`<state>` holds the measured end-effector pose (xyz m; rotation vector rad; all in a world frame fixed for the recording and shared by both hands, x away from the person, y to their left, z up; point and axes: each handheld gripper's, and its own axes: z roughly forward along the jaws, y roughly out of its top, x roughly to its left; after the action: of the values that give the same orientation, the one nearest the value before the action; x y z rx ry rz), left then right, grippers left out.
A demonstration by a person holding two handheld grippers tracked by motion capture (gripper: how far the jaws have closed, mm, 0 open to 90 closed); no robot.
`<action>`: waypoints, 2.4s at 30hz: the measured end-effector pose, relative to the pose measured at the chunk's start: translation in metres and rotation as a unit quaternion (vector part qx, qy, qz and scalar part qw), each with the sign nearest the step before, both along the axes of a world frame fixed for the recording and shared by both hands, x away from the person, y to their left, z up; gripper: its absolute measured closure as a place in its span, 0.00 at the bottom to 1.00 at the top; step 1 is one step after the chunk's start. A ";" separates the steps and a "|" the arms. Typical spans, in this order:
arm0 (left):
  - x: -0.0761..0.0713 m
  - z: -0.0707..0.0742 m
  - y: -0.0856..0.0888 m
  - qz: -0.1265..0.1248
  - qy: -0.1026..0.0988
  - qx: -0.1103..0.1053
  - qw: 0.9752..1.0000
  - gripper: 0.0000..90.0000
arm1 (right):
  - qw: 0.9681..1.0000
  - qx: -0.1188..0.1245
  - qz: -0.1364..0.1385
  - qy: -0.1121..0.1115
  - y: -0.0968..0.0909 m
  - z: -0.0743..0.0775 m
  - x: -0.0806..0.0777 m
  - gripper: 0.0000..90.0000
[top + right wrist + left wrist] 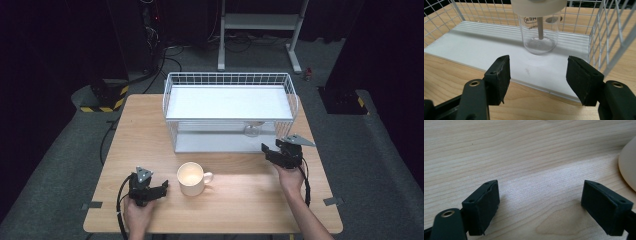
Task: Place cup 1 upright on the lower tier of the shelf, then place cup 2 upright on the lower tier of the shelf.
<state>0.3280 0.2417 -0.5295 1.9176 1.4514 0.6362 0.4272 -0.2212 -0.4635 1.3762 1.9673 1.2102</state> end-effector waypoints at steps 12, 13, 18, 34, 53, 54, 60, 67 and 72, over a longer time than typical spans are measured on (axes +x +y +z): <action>0.000 0.000 0.000 0.000 -0.001 0.001 1.000 0.17 | 1.000 0.007 -0.003 -0.008 -0.011 -0.001 -0.012 0.39; 0.000 0.000 0.000 0.000 -0.001 0.001 1.000 0.17 | 1.000 0.007 -0.003 -0.010 -0.012 -0.001 -0.013 0.39; 0.000 0.000 0.000 0.000 -0.001 0.001 1.000 0.17 | 1.000 0.009 -0.003 -0.013 -0.017 -0.002 -0.019 0.39; 0.000 0.000 0.000 0.000 -0.001 0.001 1.000 0.17 | 1.000 0.015 -0.012 -0.014 -0.037 -0.008 -0.041 0.38; 0.000 0.000 0.000 0.000 -0.001 0.001 1.000 0.18 | 1.000 -0.007 -0.014 -0.018 -0.053 -0.024 -0.071 0.37; 0.000 0.000 0.000 0.000 0.000 0.002 1.000 0.18 | 1.000 -0.010 -0.015 -0.016 -0.053 -0.025 -0.073 0.37; 0.001 0.000 0.000 0.000 0.000 0.001 1.000 0.18 | 1.000 -0.028 -0.006 -0.005 -0.051 -0.036 -0.078 0.36; 0.001 0.000 0.000 0.000 0.000 0.001 1.000 0.17 | 0.998 -0.057 0.007 0.014 -0.047 -0.045 -0.080 0.34; 0.000 0.000 0.000 -0.002 0.003 0.003 1.000 0.16 | 0.996 -0.083 0.020 0.037 -0.042 -0.054 -0.076 0.33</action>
<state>0.3278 0.2415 -0.5292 1.9282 1.4498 0.6337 0.3516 -0.2633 -0.5170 1.3200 2.1045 1.0000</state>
